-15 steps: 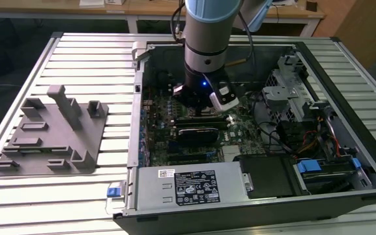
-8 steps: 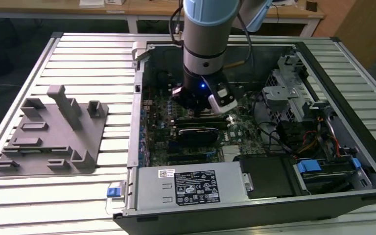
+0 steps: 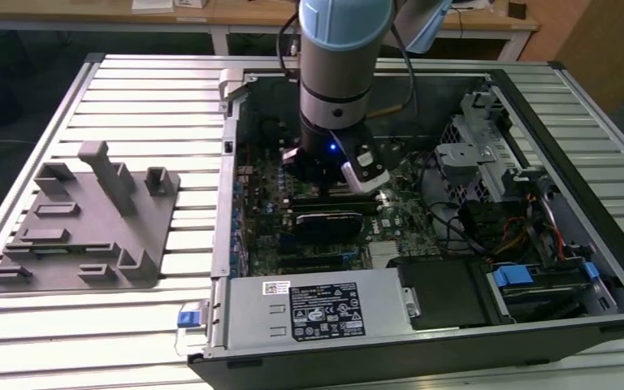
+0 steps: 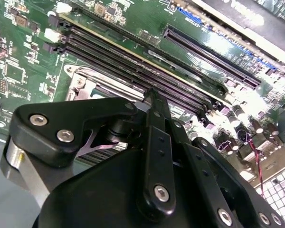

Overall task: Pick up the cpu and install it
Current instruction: 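Install the second cpu locking lever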

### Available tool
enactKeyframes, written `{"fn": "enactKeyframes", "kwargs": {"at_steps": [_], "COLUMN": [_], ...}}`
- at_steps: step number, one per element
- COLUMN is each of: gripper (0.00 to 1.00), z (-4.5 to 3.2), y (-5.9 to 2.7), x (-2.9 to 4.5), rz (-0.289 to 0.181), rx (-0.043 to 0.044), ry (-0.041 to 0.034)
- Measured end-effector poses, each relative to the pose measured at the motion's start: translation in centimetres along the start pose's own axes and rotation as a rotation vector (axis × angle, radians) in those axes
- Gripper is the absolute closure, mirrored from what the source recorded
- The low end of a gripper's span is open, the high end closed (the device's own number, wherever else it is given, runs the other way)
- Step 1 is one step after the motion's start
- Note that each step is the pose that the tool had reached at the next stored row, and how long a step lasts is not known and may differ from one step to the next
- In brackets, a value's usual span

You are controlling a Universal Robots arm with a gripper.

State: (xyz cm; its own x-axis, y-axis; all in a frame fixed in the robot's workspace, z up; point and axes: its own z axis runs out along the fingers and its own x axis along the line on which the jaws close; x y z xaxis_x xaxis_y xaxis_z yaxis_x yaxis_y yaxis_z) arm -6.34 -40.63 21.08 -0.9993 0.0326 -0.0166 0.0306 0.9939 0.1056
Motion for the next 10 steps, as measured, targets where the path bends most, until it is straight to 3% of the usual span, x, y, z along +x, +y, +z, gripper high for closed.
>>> {"fn": "enactKeyframes", "kwargs": {"at_steps": [10], "gripper": [0.89], "z": [0.26], "y": [-0.61], "x": [0.68], "rz": [-0.007], "rx": [-0.0288], "ry": [0.0015]}}
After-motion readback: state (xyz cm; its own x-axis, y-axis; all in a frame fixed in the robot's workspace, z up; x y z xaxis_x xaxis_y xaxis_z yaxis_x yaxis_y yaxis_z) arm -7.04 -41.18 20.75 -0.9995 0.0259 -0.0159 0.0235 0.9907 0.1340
